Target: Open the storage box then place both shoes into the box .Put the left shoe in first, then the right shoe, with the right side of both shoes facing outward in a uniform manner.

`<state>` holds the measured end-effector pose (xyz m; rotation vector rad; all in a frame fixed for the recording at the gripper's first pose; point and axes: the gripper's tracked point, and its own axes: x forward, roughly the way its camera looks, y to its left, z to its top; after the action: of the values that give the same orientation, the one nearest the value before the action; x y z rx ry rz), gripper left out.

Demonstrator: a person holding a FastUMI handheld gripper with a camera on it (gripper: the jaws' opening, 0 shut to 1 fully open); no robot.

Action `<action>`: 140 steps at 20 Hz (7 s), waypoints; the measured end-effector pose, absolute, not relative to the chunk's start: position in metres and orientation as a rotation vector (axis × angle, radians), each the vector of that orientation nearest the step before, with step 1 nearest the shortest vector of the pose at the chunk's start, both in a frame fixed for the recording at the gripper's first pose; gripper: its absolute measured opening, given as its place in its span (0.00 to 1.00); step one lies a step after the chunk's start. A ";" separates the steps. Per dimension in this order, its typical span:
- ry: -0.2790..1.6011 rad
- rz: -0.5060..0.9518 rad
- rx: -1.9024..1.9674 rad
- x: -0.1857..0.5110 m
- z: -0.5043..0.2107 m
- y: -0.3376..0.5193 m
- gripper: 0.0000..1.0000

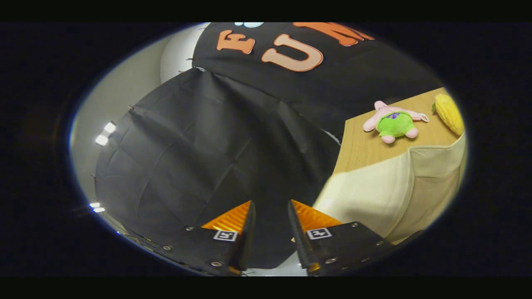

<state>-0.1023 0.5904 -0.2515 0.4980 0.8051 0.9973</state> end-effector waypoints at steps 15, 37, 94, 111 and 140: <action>0.498 0.658 0.293 -0.035 -0.213 0.431 0.98; 0.426 0.090 0.071 -0.026 -0.314 0.144 0.98; 0.502 0.236 0.293 -0.006 -0.245 0.267 0.00; 0.600 0.328 0.126 -0.029 -0.332 0.384 0.00; 0.455 0.202 0.065 -0.001 -0.247 0.233 0.98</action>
<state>-0.0006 0.2328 -0.2467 0.0649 0.4548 0.2016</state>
